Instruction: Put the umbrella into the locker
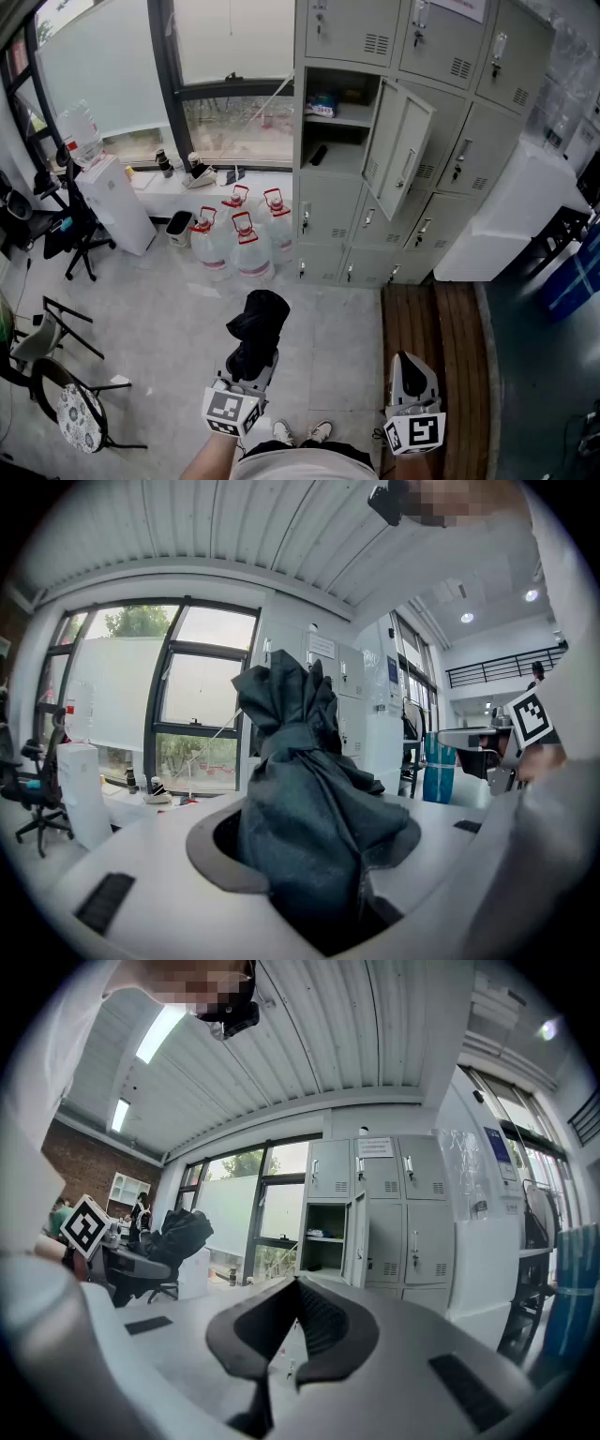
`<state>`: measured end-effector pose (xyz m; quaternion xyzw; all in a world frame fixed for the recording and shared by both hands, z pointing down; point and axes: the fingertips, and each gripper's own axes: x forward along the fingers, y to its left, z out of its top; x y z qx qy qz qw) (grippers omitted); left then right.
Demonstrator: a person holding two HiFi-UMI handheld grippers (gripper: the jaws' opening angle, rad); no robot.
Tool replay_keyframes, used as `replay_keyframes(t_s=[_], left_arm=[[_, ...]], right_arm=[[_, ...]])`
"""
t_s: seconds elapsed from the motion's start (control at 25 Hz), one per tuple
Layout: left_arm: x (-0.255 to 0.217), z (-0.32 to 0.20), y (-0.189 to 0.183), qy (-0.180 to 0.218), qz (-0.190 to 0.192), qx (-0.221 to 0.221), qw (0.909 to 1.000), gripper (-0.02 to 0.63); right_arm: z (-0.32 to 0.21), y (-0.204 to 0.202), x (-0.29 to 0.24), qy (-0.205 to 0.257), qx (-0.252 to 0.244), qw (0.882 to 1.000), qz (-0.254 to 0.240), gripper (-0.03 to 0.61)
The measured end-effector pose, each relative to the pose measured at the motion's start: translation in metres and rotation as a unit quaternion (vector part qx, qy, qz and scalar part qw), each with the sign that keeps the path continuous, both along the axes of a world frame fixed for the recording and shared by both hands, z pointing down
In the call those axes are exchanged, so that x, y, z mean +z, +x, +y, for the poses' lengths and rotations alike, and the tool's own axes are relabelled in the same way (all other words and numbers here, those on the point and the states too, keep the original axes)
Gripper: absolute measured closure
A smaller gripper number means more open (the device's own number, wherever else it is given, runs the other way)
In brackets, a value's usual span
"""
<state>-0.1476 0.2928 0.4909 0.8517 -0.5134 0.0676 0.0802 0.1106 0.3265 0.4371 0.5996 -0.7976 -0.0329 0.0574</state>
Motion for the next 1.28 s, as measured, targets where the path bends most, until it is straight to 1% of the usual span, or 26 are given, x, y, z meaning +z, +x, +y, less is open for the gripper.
replay_keyframes(t_s=[0.16,0.36,0.6,0.76,0.92,1.04,1.12,1.2,1.28], left_arm=[[-0.001,0.002,0.005,0.004,-0.003,0.001,1.0000,0.374],[0.002,0.005,0.014,0.000,-0.001,0.003,1.0000,0.374],[0.005,0.004,0.036,0.010,0.003,-0.001,0.9999,0.374],[0.010,-0.008,0.052,0.010,-0.003,0.000,0.9999,0.374],[0.018,-0.038,0.064,0.004,0.009,0.002,0.9999,0.374],[0.027,-0.071,0.069,0.000,0.014,0.006,0.9999,0.374],[0.033,-0.094,0.074,-0.007,0.022,0.014,0.9996,0.374],[0.036,-0.120,0.077,-0.008,0.029,0.022,0.9993,0.374],[0.033,-0.151,0.073,-0.002,0.031,0.029,0.9991,0.374]], right_arm=[[0.001,0.001,0.004,-0.004,-0.005,1.000,-0.004,0.563],[-0.004,0.005,0.013,-0.025,-0.025,0.999,-0.037,0.563],[-0.016,0.017,0.017,-0.012,-0.042,0.999,-0.027,0.563],[-0.027,0.025,0.023,-0.017,-0.049,0.998,-0.027,0.563],[-0.048,0.030,0.031,-0.028,-0.052,0.998,-0.024,0.563],[-0.073,0.030,0.038,-0.034,-0.055,0.998,-0.020,0.563],[-0.090,0.034,0.044,-0.040,-0.047,0.998,-0.015,0.563],[-0.115,0.039,0.049,-0.049,-0.037,0.998,-0.013,0.563],[-0.147,0.035,0.048,-0.049,-0.033,0.998,-0.010,0.563]])
